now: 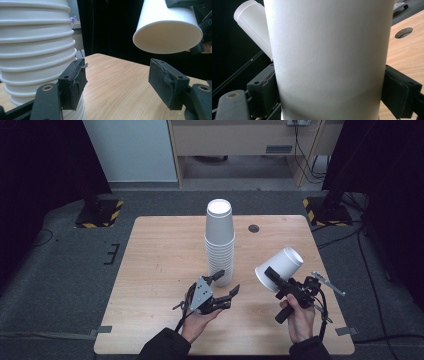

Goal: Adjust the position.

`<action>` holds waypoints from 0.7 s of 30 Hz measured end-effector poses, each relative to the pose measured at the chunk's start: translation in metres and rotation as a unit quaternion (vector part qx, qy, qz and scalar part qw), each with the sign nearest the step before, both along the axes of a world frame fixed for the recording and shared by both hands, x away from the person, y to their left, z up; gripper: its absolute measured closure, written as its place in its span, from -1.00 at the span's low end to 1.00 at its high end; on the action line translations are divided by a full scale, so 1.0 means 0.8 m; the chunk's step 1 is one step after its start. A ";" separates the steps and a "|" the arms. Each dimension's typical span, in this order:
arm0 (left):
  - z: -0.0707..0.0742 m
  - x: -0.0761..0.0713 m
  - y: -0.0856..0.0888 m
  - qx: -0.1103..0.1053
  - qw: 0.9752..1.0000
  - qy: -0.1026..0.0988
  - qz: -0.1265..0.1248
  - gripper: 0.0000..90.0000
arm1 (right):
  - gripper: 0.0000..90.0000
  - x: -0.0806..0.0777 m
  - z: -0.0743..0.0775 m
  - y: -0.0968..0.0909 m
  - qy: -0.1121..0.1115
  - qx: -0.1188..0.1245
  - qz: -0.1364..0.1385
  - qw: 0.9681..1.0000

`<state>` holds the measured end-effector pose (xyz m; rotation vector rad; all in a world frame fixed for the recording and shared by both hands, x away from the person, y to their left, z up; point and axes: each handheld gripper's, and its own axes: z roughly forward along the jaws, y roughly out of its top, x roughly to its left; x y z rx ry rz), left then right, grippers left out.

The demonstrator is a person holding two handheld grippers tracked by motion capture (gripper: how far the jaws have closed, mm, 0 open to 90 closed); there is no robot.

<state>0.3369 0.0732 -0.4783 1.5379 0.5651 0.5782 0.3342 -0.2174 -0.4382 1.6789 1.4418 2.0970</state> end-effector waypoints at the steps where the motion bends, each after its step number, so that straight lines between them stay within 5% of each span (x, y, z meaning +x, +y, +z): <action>1: 0.000 0.001 -0.003 0.001 1.000 -0.001 -0.001 -0.33 | -0.69 0.001 -0.001 0.000 -0.001 0.003 -0.001 1.000; 21: -0.009 0.014 -0.034 -0.002 1.000 -0.011 -0.003 -0.20 | -0.69 0.001 -0.005 0.005 0.008 0.006 0.009 1.000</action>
